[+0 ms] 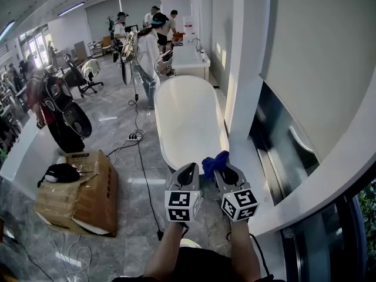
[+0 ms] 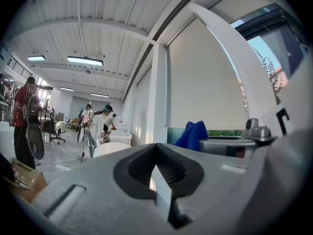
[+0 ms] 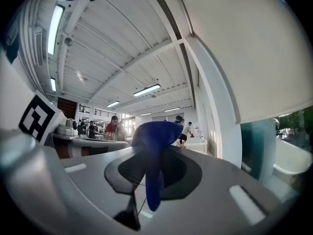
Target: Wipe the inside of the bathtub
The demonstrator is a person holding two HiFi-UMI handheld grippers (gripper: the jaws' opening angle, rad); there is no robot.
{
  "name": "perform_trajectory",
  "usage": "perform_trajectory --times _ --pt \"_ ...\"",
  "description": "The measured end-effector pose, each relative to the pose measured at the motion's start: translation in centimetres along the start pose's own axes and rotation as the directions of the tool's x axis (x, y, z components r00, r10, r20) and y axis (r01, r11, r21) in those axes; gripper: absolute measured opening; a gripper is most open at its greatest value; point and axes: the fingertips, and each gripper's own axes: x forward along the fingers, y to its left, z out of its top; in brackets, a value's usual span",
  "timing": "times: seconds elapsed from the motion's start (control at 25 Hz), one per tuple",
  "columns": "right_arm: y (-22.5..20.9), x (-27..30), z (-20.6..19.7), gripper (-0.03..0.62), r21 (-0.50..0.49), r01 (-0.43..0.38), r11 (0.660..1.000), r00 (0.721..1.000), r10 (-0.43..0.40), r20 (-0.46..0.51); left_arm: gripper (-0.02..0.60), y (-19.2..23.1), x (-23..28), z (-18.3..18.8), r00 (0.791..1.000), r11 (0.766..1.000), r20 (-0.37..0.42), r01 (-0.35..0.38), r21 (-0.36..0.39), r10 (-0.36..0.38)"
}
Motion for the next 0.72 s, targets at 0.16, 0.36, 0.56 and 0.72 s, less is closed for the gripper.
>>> perform_trajectory --times 0.16,0.36,0.56,0.72 --pt "-0.6 -0.3 -0.4 0.064 0.019 0.016 1.000 1.000 -0.016 0.006 0.002 -0.6 0.3 -0.5 1.000 1.000 -0.010 0.019 -0.009 -0.019" --pt "-1.4 0.6 -1.4 0.064 0.035 0.022 0.999 1.000 -0.021 -0.012 0.002 0.5 1.1 -1.3 1.000 1.000 -0.025 0.007 -0.024 -0.007" --pt "-0.9 2.1 -1.3 0.066 0.047 -0.020 0.999 1.000 0.020 -0.004 0.002 1.6 1.3 -1.5 0.999 1.000 -0.039 -0.014 -0.027 0.013" --pt "0.0 4.1 -1.9 0.066 0.054 -0.055 0.997 0.998 0.056 -0.031 0.002 3.8 1.3 -1.9 0.997 0.998 -0.050 -0.053 -0.041 0.051"
